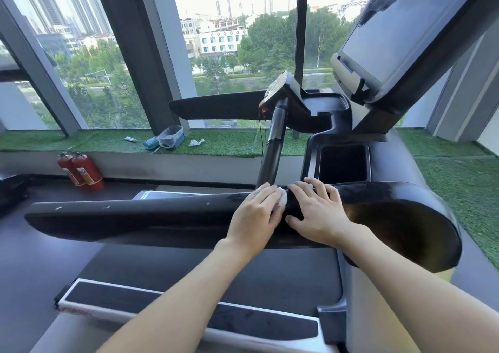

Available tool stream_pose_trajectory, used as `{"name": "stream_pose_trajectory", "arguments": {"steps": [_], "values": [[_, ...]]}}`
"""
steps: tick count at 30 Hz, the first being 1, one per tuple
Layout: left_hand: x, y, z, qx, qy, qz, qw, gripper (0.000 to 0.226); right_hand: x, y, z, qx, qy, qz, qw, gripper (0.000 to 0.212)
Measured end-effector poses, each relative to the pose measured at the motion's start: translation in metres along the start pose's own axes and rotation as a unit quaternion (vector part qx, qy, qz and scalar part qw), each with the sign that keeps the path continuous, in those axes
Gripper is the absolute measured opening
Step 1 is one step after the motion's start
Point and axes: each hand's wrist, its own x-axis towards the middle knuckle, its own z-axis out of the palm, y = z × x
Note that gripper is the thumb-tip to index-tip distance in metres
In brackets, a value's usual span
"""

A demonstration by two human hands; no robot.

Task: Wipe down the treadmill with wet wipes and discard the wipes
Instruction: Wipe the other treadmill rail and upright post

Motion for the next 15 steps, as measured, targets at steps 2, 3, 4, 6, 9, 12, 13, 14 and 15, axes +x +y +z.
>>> {"name": "stream_pose_trajectory", "arguments": {"steps": [2, 3, 4, 6, 9, 12, 13, 14, 15], "values": [[0.000, -0.001, 0.001, -0.011, 0.022, 0.009, 1.000, 0.027, 0.000, 0.000, 0.000, -0.001, -0.001, -0.001, 1.000, 0.073], [-0.001, -0.001, 0.002, -0.017, 0.026, 0.007, 0.999, 0.027, 0.000, 0.001, -0.001, -0.003, -0.002, -0.003, 1.000, 0.073], [-0.001, -0.001, 0.001, -0.016, 0.024, 0.005, 1.000, 0.031, 0.000, 0.001, -0.001, -0.004, -0.002, -0.004, 1.000, 0.073], [-0.003, -0.006, -0.002, 0.006, 0.000, 0.018, 1.000, 0.044, 0.000, 0.001, -0.001, -0.005, -0.001, -0.005, 1.000, 0.073], [-0.010, -0.019, -0.012, 0.051, -0.030, 0.058, 0.997, 0.051, -0.001, 0.001, -0.002, -0.007, -0.006, -0.006, 1.000, 0.073], [-0.019, -0.038, -0.028, 0.086, -0.029, 0.049, 0.995, 0.052, -0.001, 0.001, -0.004, -0.002, -0.008, -0.007, 1.000, 0.073], [-0.024, -0.044, -0.035, 0.091, -0.030, 0.032, 0.995, 0.053, -0.001, 0.000, -0.004, 0.000, -0.009, -0.007, 1.000, 0.073], [-0.026, -0.049, -0.041, 0.092, -0.033, 0.007, 0.995, 0.056, -0.002, 0.000, -0.005, 0.001, -0.009, -0.006, 1.000, 0.073], [-0.027, -0.052, -0.046, 0.086, -0.037, -0.025, 0.995, 0.061, -0.002, 0.000, -0.005, 0.001, -0.011, -0.005, 1.000, 0.074]]}}
